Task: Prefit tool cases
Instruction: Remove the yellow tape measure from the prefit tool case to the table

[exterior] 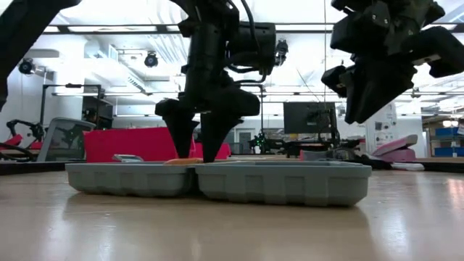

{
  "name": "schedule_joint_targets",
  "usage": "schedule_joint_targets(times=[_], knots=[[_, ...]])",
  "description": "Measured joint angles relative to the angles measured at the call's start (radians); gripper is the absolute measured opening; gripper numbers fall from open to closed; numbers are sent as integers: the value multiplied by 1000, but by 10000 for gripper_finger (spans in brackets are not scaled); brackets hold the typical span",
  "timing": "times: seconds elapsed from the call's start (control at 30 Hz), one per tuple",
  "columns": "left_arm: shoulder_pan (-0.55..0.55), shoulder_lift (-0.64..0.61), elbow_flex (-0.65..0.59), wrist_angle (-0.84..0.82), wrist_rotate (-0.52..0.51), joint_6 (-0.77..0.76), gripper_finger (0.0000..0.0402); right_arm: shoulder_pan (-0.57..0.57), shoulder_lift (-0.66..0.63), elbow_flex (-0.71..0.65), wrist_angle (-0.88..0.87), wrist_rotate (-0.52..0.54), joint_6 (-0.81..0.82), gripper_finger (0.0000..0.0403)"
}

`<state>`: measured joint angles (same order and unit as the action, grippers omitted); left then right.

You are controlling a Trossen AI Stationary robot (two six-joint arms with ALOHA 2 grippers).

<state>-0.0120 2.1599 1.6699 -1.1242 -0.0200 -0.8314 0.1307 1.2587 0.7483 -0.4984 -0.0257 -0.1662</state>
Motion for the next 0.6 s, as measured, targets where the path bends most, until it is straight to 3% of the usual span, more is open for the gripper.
schedule_joint_targets(times=[0.6], knots=[[6, 19, -11, -39, 22, -15, 300, 2, 20, 0, 7, -2, 17, 57]])
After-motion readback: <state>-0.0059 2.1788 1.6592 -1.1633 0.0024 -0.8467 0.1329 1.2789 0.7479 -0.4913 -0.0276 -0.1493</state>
